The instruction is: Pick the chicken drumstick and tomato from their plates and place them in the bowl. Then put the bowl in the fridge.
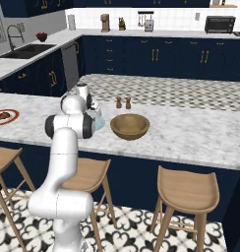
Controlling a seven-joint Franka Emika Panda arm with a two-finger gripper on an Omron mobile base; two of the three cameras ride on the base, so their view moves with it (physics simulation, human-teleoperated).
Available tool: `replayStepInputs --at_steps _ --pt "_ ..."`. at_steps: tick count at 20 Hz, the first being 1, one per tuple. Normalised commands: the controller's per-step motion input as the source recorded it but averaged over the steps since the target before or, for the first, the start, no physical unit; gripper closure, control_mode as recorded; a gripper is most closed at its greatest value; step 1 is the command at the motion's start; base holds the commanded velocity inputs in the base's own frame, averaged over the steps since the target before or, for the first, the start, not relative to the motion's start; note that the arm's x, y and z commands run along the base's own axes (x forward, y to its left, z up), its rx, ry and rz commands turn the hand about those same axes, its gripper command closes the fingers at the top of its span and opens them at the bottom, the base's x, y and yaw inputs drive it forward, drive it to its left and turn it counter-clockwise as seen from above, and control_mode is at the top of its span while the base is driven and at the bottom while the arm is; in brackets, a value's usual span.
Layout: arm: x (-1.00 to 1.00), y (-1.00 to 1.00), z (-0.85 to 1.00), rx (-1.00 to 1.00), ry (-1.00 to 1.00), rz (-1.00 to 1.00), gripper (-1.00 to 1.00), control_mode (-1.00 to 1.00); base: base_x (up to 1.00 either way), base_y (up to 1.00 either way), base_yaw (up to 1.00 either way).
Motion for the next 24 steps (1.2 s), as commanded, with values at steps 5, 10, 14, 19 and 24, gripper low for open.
replayStepInputs --at_steps 5,10,14,19,24 --pt "-0.15 0.0 -0.17 0.0 0.07 -0.05 1.0 -1.0 0.0 0.0 0.0" --pt "-0.59 -0.18 -0.11 0.0 0.0 -0.04 1.0 -1.0 0.0 0.0 0.0" --pt "-1.0 -0.63 0.23 0.0 -0.01 -0.05 1.0 -1.0 0.0 0.0 0.0" --pt "-1.0 -0.51 0.29 0.0 -0.06 -0.04 1.0 -1.0 0.0 0.0 0.0" --pt "-0.44 -0.73 0.85 0.0 -0.06 -0.02 1.0 -1.0 0.0 0.0 0.0"
